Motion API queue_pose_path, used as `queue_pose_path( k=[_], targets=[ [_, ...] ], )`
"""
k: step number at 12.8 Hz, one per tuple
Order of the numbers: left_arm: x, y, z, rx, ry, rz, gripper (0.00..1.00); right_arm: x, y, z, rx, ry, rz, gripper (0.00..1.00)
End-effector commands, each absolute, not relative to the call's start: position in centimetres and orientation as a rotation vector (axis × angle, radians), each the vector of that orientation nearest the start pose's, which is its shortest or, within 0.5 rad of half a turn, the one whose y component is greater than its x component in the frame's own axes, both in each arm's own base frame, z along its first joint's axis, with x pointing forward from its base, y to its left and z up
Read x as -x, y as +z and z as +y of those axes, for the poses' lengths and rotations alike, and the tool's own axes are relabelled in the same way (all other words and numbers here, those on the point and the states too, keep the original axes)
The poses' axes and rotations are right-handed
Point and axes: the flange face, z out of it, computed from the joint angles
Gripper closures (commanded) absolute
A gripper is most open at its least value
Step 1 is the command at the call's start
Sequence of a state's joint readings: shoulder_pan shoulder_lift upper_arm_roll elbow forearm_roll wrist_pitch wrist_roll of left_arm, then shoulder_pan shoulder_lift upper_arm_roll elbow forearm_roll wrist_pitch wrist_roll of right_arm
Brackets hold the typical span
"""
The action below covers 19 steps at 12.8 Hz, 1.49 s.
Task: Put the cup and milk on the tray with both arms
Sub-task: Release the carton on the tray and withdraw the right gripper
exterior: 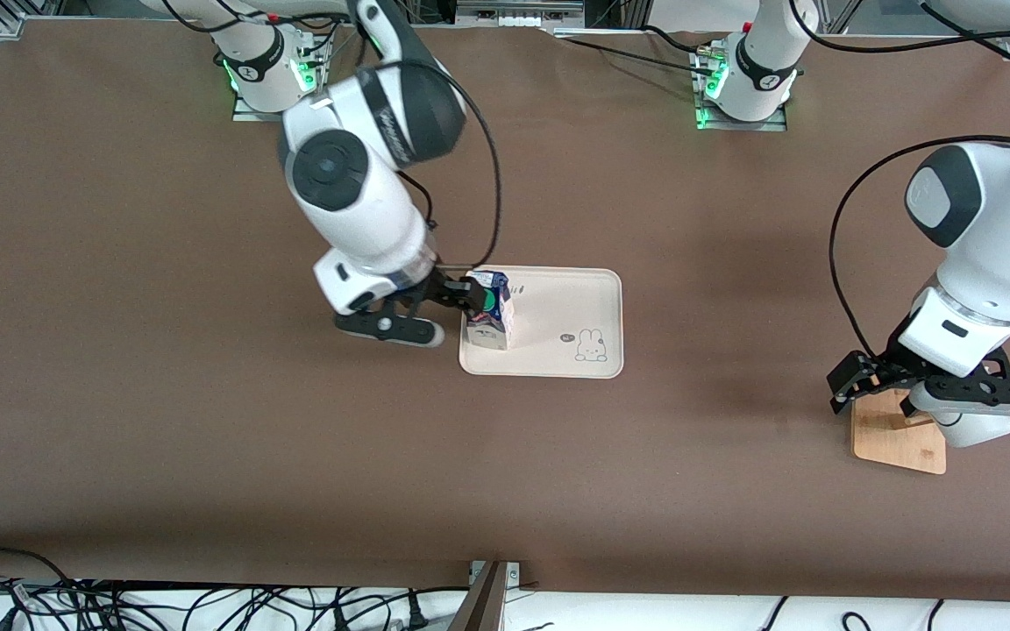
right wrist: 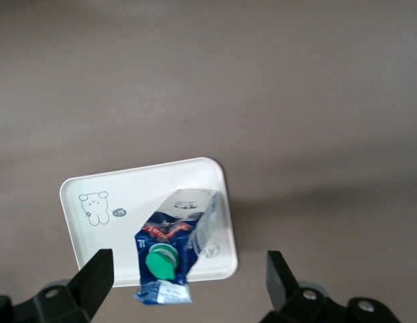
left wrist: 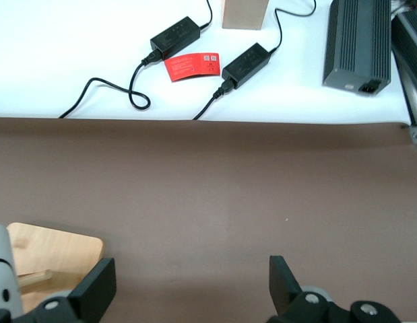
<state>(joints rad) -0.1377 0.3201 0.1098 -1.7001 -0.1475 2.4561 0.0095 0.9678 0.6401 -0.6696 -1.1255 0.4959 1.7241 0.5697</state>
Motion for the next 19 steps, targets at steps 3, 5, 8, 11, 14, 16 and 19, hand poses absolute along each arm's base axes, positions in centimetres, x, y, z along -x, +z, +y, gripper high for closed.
queue_pose_path(
  k=[3,5,8,11,14,16,19],
  targets=[
    [-63.0,46.1,-0.7,3.158,-0.808,-0.173,0.00,-61.3,56.6,27.1,3.020,0.085,0.248,0.00],
    [-60.2,45.8,-0.2,3.121,-0.918,-0.193,0.00,-61.1,57.5,22.4,3.017,0.106,0.208,0.00],
    [-58.5,46.8,1.0,3.099,-0.980,-0.229,0.00,-60.1,58.3,18.5,3.068,0.119,0.172,0.00],
    [-57.5,46.5,4.7,3.070,-0.982,-0.335,0.00,-59.5,58.4,15.1,3.099,0.136,0.111,0.00],
    [-56.0,43.7,5.4,2.985,-1.118,-0.370,0.00,-60.0,58.8,11.5,3.098,0.134,0.061,0.00],
    [-55.8,42.9,5.2,2.969,-1.143,-0.364,0.00,-60.0,58.9,9.6,3.107,0.140,0.054,0.00],
    [-55.3,41.8,5.1,2.980,-1.113,-0.371,0.00,-58.8,58.9,7.3,3.133,0.135,0.013,0.00]
  ],
)
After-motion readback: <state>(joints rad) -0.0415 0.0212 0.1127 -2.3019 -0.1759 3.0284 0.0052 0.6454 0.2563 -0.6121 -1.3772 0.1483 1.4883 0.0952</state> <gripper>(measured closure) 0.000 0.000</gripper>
